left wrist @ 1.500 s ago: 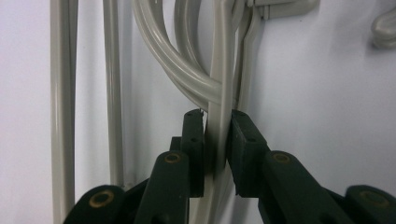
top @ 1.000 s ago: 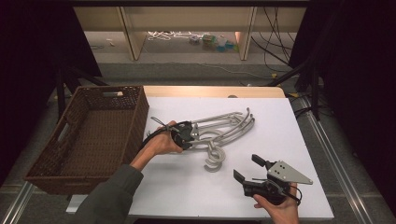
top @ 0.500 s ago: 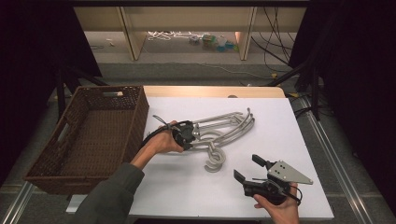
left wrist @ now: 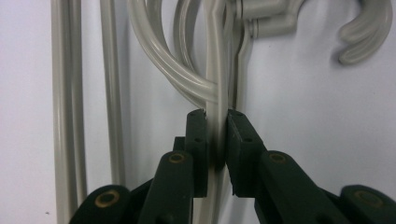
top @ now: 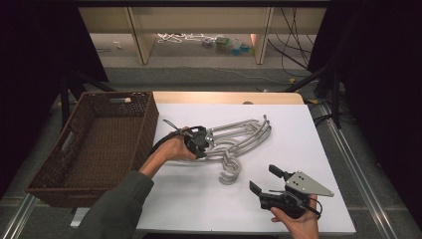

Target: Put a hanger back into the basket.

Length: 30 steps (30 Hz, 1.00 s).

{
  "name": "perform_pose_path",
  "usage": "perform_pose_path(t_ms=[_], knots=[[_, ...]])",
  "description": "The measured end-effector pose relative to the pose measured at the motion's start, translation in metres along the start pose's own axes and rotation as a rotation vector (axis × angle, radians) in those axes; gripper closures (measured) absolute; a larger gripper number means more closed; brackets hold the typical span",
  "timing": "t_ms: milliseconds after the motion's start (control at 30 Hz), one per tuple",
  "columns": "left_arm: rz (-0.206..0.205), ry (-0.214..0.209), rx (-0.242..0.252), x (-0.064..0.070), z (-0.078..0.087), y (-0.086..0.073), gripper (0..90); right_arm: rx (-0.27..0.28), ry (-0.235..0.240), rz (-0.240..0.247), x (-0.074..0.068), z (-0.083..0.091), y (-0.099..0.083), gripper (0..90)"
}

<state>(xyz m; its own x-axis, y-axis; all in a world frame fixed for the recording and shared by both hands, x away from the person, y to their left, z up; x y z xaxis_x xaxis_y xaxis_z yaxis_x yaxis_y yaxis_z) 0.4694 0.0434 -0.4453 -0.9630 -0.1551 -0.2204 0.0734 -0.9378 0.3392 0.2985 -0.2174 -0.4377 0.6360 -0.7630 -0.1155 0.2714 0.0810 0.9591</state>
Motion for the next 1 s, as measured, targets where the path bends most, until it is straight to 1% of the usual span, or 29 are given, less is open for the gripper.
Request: perform_pose_path(t_ms=[33,67,100,133,200,233,267,367,400,533,567,600,633,667,700,733,767,833,867,900,967,1000], knots=[[0.003,-0.017,-0.001,0.001,0.002,0.001,81.0,0.000,0.001,0.000,0.000,0.000,0.000,16.2],[0.010,-0.020,0.000,0.001,0.003,0.001,81.3,-0.007,0.001,0.004,0.000,0.001,0.000,16.2],[0.024,-0.016,0.007,0.001,0.003,0.002,81.4,-0.011,0.002,0.004,0.001,0.001,0.000,16.2],[0.019,-0.007,0.009,0.001,0.004,0.003,81.5,-0.015,0.003,-0.001,0.000,0.001,0.000,16.2],[0.017,0.005,0.030,0.000,0.006,0.004,81.5,-0.008,0.001,0.004,0.001,0.001,0.000,16.2],[0.031,0.006,0.037,0.001,0.008,0.005,81.6,0.001,0.001,0.002,0.000,0.000,0.000,16.2],[0.020,0.016,0.044,-0.001,0.009,0.006,81.6,-0.006,0.001,0.003,0.001,0.001,0.000,16.2],[0.053,0.031,0.065,-0.002,0.015,0.007,81.6,-0.007,0.002,0.003,0.001,0.001,0.000,16.3],[0.059,0.038,0.079,-0.004,0.018,0.007,81.6,-0.006,0.003,0.003,0.001,0.001,0.000,16.3],[0.124,0.050,0.120,-0.010,0.027,0.004,81.6,-0.014,0.000,0.005,0.001,0.002,0.001,16.3],[0.161,0.048,0.139,-0.010,0.029,0.003,81.6,-0.014,0.000,0.005,0.001,0.002,0.001,16.3],[0.170,0.052,0.147,-0.012,0.032,0.002,81.6,-0.017,0.001,0.004,0.001,0.002,0.001,16.3],[0.193,0.046,0.162,-0.013,0.036,0.001,81.6,-0.019,0.000,0.004,0.001,0.002,0.001,16.3],[0.197,0.050,0.172,-0.014,0.039,0.001,81.6,-0.017,0.000,0.003,0.001,0.002,0.001,16.3],[0.219,0.044,0.187,-0.015,0.042,0.000,81.6,-0.017,0.000,0.003,0.001,0.002,0.001,16.3],[0.231,0.049,0.199,-0.015,0.046,0.000,81.6,-0.017,0.001,0.003,0.001,0.002,0.001,16.3],[0.260,0.053,0.227,-0.015,0.048,0.000,81.6,-0.010,0.005,-0.001,0.001,0.001,0.000,16.3],[0.283,0.055,0.247,-0.015,0.056,0.000,81.7,-0.022,-0.002,0.003,0.001,0.002,0.000,16.3],[0.291,0.054,0.253,-0.015,0.059,0.000,81.6,-0.018,-0.001,0.002,0.001,0.002,0.000,16.3],[0.288,0.054,0.260,-0.016,0.066,-0.001,81.7,-0.019,-0.001,0.001,0.001,0.002,0.000,16.3],[0.316,0.043,0.294,-0.017,0.074,-0.001,81.7,-0.013,0.003,-0.004,0.001,0.002,0.000,16.3],[0.329,0.046,0.313,-0.017,0.080,-0.001,81.6,-0.013,0.003,-0.004,0.001,0.002,0.000,16.3]])
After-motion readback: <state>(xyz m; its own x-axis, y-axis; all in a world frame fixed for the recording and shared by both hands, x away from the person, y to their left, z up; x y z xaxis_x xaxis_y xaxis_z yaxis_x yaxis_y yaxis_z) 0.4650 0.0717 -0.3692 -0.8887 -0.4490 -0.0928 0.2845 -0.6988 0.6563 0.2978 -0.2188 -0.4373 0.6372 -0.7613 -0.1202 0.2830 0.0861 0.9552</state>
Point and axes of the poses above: each handheld gripper's, and its own axes: z roughly backward along the jaws, y roughly out of its top, x roughly to its right, the point moved 2 cm from there along -z, roughly forward along the jaws
